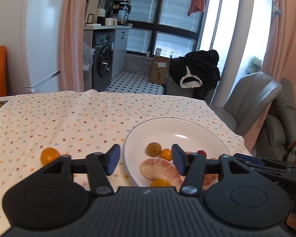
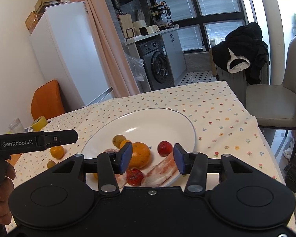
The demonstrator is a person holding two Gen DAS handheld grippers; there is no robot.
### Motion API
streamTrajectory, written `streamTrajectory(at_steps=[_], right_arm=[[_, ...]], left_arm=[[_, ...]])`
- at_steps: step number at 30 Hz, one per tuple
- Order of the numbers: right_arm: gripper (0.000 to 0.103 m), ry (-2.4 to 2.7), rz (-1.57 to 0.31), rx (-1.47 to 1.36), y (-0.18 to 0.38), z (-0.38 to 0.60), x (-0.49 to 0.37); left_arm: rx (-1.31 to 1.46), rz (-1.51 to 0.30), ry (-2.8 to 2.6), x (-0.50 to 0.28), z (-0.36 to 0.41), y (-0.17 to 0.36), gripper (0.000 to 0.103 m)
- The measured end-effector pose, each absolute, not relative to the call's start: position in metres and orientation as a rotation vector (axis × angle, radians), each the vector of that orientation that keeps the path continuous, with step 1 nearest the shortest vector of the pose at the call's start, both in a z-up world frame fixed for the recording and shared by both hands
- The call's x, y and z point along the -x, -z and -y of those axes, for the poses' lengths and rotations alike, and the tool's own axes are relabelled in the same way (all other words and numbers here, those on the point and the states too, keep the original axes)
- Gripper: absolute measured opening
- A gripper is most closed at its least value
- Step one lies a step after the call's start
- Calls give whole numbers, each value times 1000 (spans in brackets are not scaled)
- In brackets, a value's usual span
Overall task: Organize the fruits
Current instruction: 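Carry the pomelo segment and small orange over the white plate and open both tools, then move both open tools back toward the remaining orange and olive-green fruit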
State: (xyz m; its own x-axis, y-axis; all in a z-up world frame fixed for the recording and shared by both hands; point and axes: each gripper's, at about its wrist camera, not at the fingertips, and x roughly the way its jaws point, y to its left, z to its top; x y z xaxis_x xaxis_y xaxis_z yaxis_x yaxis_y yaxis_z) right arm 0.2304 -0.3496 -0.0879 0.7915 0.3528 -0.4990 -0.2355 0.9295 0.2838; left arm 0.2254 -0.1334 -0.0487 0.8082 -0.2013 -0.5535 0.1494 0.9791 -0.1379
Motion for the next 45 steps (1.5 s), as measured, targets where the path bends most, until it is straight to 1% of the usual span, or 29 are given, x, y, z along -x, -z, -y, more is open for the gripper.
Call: streamTrajectory(at_steps=[2,4,7,10,12,14,15,17,18,20,22,26,38,45], right_arm=[[49,-329,-578,-203,86,345,-229],[50,-341,-580,-195,85,340,-228],[53,-354,-579,-186,83,332,-226],[55,-369,-583,-180,82,323,-225],[59,-378,-586,-178,81,317,-225],[69,-390,-583,-164,80,310,-224],[72,-394,-583,-156,79,306,-223],[83,-406,-580,-138,78,297,-221],[85,-409,-580,-129,77,293,-220],[92,-415,-575,-108,76,285,-219],[96,-416,-576,-92,77,278,-218],[102,-432,-586,-77,76,267,-216],[103,-480,-627,-42,77,234,-212],[102,-543,-620,-39,77,214,-216]], left_arm=[[93,-599,179,-222,129,48,62],[90,-602,167,-219,125,48,68],[87,-596,150,-211,118,47,75],[78,-593,126,-206,109,47,79],[73,-593,101,-203,102,47,81],[73,-592,81,-199,94,47,82],[72,-594,73,-198,91,47,84],[65,-601,50,-195,84,46,87],[60,-603,35,-193,81,46,89],[53,-602,11,-188,74,45,92],[48,-601,-9,-182,66,46,95],[52,-624,-27,-177,52,48,96],[54,-638,-65,-162,22,50,97],[111,-617,-56,-157,3,50,97]])
